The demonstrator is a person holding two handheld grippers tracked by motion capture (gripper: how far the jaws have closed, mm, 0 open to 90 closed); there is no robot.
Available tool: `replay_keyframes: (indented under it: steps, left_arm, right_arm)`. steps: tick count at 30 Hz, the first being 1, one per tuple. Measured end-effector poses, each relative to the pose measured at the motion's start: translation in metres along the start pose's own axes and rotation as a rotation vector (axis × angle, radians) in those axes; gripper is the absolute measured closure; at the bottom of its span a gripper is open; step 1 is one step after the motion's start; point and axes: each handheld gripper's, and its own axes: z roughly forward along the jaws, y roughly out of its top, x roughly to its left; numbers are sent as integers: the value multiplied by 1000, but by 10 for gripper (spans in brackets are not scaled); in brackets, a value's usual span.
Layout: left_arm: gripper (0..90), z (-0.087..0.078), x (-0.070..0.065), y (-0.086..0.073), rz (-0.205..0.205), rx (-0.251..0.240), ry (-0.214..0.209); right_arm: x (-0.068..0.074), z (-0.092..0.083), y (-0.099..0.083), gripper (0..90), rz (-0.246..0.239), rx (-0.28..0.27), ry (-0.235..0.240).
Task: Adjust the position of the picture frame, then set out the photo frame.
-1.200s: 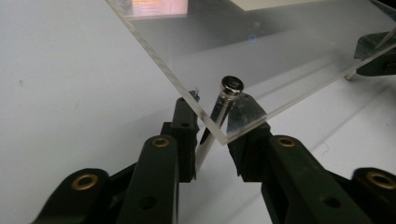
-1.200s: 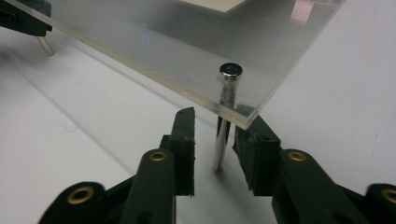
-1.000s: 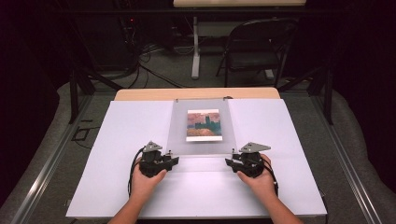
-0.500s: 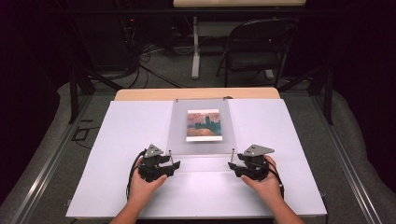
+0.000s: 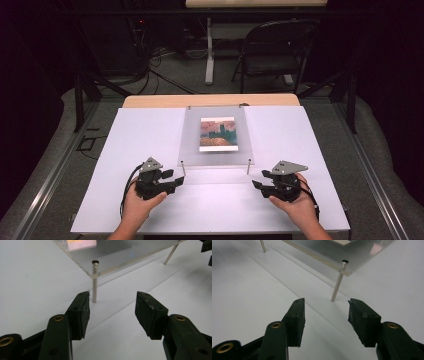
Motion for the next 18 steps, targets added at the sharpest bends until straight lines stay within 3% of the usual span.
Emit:
replay_keyframes:
  steps: [4,7,9,12,18]
  left_arm:
    - [408,-6,4,13,-10,-22,15]
    - [378,-9,7,25,-3,-43,20]
    - [361,-8,10,33,10,-48,50]
    - [352,-6,17,45,-10,-20,58]
    - [354,0,32,67,-45,-17,50]
  right_arm:
    - [-3,-2,4,434,-22,-11,-15]
    - [-9,-1,9,417,-12,2,-19]
    - [-12,0,14,422,11,18,-18]
    - [-20,-2,30,405,24,26,-19]
    - [-35,0,54,363,44,61,4]
